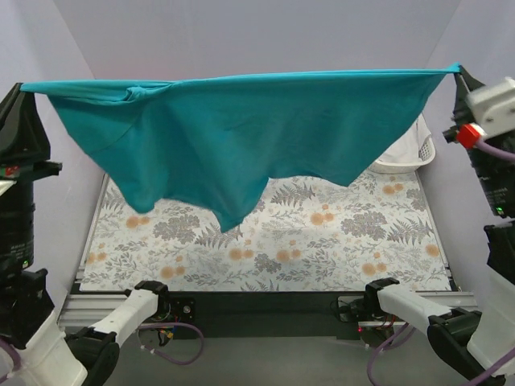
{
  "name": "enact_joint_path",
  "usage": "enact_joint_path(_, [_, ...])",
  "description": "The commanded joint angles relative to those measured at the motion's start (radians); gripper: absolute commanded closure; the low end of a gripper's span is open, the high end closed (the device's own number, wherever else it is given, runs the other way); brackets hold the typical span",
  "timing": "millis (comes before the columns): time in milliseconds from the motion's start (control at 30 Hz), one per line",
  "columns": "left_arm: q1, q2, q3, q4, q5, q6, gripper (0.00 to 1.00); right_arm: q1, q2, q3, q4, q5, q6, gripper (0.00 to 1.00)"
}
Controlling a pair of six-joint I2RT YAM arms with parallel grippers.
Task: Fold and stack the t-shirts
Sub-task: Flatten the tshirt out
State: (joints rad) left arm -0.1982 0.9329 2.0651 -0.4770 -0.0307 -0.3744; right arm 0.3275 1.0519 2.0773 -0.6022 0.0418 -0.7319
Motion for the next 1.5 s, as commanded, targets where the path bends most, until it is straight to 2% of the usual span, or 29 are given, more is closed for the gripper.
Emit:
enact_joint_path(0, [0.014,0.009,0.027,0.012,-0.069,0.017,1.00,-0.013,-0.015,0.023,0.074,0.040,-0.015,0.99])
enact_joint_path(100, [0.014,0.001,0.000,-0.021,-0.077,0.017,1.00,-0.013,-0.021,-0.026,0.111,0.044,-0.067,0.99])
enact_joint_path(167, [0.014,-0.019,-0.064,-0.058,-0.072,0.022,1.00,-0.013,-0.033,-0.130,0.143,0.038,-0.106,0.99])
enact_joint_path(267, [0.014,-0.107,-0.319,-0.031,-0.067,0.054,1.00,-0.013,-0.053,-0.273,0.176,0.009,-0.150,0.99])
enact_joint_path(300, [0.014,-0.129,-0.458,-0.025,-0.067,0.055,1.00,-0.013,-0.058,-0.392,0.186,0.003,-0.161,0.99])
enact_joint_path(467, [0.014,-0.213,-0.830,0.026,-0.041,0.042,1.00,-0.013,-0.078,-0.751,0.298,-0.034,-0.225,0.99])
enact_joint_path(533, [0.014,-0.209,-0.981,0.060,-0.029,0.026,1.00,-0.013,-0.066,-0.906,0.361,-0.063,-0.247,0.99])
enact_joint_path(633, [0.014,-0.166,-1.129,0.183,0.015,0.014,1.00,-0.013,-0.012,-1.061,0.453,-0.086,-0.261,0.99])
enact_joint_path(767, [0.014,-0.007,-1.238,0.312,0.064,0.018,1.00,-0.013,0.141,-1.171,0.582,-0.111,-0.270,0.99])
enact_joint_path(967, [0.017,0.331,-1.254,0.535,0.054,0.063,1.00,-0.018,0.437,-1.111,0.693,-0.083,-0.258,0.99])
enact_joint_path(1167, [0.034,0.692,-1.093,0.658,0.006,0.071,1.00,-0.048,0.699,-0.968,0.729,-0.051,-0.248,0.99])
enact_joint_path(1333, [0.039,0.883,-0.929,0.673,-0.002,0.066,1.00,-0.079,0.853,-0.812,0.729,-0.046,-0.230,0.99])
enact_joint_path(1467, [0.039,0.937,-0.859,0.658,-0.021,0.078,1.00,-0.090,0.902,-0.764,0.726,-0.020,-0.238,0.99])
